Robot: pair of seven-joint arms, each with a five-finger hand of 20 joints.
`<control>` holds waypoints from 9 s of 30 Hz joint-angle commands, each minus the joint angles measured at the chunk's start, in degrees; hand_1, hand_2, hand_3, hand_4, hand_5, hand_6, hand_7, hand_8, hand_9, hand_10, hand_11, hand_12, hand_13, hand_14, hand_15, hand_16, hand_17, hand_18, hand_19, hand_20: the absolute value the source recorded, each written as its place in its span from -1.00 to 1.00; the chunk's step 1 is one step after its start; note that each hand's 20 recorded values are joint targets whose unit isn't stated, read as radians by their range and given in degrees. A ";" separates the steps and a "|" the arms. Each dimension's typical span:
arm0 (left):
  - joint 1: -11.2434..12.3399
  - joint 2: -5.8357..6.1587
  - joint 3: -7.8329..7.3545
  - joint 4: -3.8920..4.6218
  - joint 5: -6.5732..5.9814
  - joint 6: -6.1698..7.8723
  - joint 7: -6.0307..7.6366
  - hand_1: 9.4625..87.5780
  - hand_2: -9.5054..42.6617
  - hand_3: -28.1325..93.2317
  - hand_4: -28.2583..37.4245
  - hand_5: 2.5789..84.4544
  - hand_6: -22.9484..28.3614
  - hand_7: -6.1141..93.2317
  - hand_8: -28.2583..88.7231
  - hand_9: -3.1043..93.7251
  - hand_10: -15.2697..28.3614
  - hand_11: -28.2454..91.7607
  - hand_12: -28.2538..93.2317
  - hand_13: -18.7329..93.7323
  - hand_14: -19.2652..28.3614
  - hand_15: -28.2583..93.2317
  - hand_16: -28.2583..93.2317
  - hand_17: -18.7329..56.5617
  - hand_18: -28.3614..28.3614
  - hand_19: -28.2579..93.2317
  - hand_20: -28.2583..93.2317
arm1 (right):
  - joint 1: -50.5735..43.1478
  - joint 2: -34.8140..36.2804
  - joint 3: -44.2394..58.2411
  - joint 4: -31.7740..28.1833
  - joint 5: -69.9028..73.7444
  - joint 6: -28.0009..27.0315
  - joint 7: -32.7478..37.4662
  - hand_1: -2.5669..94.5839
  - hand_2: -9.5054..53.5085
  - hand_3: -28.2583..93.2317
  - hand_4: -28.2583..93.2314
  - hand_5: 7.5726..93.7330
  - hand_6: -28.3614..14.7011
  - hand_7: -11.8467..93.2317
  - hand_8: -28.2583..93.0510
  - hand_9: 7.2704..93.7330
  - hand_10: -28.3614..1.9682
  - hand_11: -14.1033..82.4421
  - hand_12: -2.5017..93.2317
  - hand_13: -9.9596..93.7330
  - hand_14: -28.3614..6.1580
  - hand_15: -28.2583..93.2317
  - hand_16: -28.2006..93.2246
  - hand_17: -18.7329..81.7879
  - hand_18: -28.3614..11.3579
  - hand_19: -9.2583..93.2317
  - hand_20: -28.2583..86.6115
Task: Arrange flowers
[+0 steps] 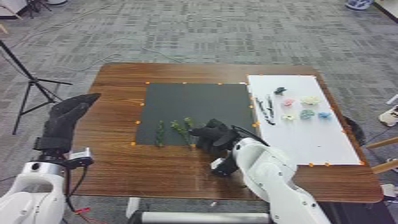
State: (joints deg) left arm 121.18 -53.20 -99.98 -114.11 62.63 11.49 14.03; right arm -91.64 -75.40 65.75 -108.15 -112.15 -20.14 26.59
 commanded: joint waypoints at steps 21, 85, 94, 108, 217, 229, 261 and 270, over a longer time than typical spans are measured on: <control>0.64 -0.14 -0.31 -0.95 -0.21 -0.31 0.01 -0.63 -1.00 0.56 -0.95 0.07 -0.02 -0.51 -0.65 -0.15 0.21 -0.28 -0.32 -0.16 0.35 -0.42 -0.48 -0.52 0.34 -0.53 -0.30 | 6.47 12.20 6.13 -2.51 -1.27 2.63 1.37 -0.45 -0.50 0.38 -0.70 0.56 0.02 -0.40 -0.59 0.85 -0.22 -0.28 -0.47 1.00 0.38 0.33 0.07 0.69 -0.34 1.00 0.51; 2.26 -1.09 1.01 -2.65 -0.29 -2.33 -0.49 -0.60 -1.00 0.56 -0.88 0.07 -0.01 -0.51 -0.65 -0.15 0.20 -0.28 -0.32 -0.16 0.34 -0.42 -0.48 -0.52 0.34 -0.53 -0.30 | 17.87 7.73 3.60 21.45 -33.02 -2.40 2.41 0.20 -0.99 0.36 -0.70 0.66 0.20 -0.23 -0.06 1.00 0.10 0.05 -0.34 1.00 0.55 0.52 -0.11 0.85 -0.08 1.00 0.42; 2.69 -0.98 0.92 -2.96 -0.57 -2.32 -0.57 -0.60 -1.00 0.56 -0.88 0.07 -0.02 -0.52 -0.65 -0.16 0.20 -0.28 -0.32 -0.16 0.34 -0.42 -0.48 -0.52 0.35 -0.53 -0.30 | 17.82 10.17 3.39 15.83 -27.69 1.33 2.47 0.19 -0.89 0.42 -0.70 0.68 0.23 -0.19 -0.04 1.00 0.12 0.12 -0.35 1.00 0.55 0.56 -0.14 0.87 -0.11 1.00 0.45; 2.76 -0.44 0.85 -3.12 -0.75 -2.53 -1.08 -0.61 -1.00 0.57 -0.86 0.07 -0.01 -0.52 -0.65 -0.16 0.20 -0.28 -0.32 -0.17 0.34 -0.42 -0.48 -0.53 0.35 -0.53 -0.30 | 15.15 9.94 3.64 4.41 -21.06 3.97 3.15 0.18 -0.91 0.47 -0.67 0.71 0.21 -0.19 -0.04 1.00 0.12 0.16 -0.38 1.00 0.55 0.59 -0.15 0.89 -0.10 1.00 0.49; 1.05 0.45 2.33 -3.04 -0.58 -5.57 -3.28 -0.61 -1.00 0.57 -0.84 0.05 -0.01 -0.53 -0.65 -0.17 0.21 -0.29 -0.32 -0.17 0.36 -0.42 -0.48 -0.53 0.35 -0.54 -0.30 | 2.25 -4.04 6.00 5.81 -12.80 11.59 -17.56 -0.44 -0.42 0.52 -0.69 0.39 0.06 -0.24 -0.62 0.75 -0.15 -0.32 -0.50 0.97 0.32 0.27 0.06 0.62 -0.33 1.00 0.41; 1.27 0.18 2.24 -3.24 -0.57 -5.19 -2.73 -0.61 -1.00 0.57 -0.84 0.06 -0.01 -0.53 -0.65 -0.17 0.20 -0.29 -0.32 -0.17 0.35 -0.42 -0.48 -0.53 0.35 -0.53 -0.30 | 3.80 -3.60 7.46 10.29 -20.82 3.92 -22.87 -0.53 -0.32 0.55 -0.71 0.03 0.01 -0.26 -0.61 0.38 -0.06 -0.53 -0.68 0.96 0.28 0.31 0.04 0.60 -0.39 1.00 0.43; 1.61 -0.14 2.58 -3.37 -0.62 -4.99 -2.43 -0.61 -1.00 0.57 -0.84 0.05 -0.01 -0.53 -0.65 -0.17 0.21 -0.29 -0.32 -0.17 0.35 -0.42 -0.48 -0.53 0.35 -0.54 -0.30 | 4.38 -1.72 7.10 10.48 -23.55 6.67 -16.49 -0.57 -0.34 0.55 -0.70 0.06 0.06 -0.26 -0.63 0.35 -0.04 -0.53 -0.71 0.95 0.27 0.32 0.01 0.59 -0.44 1.00 0.43; 1.82 -0.10 2.53 -3.43 -0.59 -4.94 -2.56 -0.61 -1.00 0.57 -0.84 0.05 -0.01 -0.53 -0.65 -0.17 0.20 -0.29 -0.32 -0.17 0.35 -0.42 -0.48 -0.53 0.35 -0.54 -0.30 | 3.98 -1.76 7.40 10.02 -22.68 5.87 -16.30 -0.57 -0.35 0.54 -0.70 0.09 0.06 -0.28 -0.62 0.37 -0.06 -0.53 -0.71 0.96 0.27 0.31 0.01 0.59 -0.44 1.00 0.42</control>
State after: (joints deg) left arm 122.49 -52.88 -97.58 -117.20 62.31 6.62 11.41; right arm -87.24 -77.42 73.07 -97.70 -135.85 -14.12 9.55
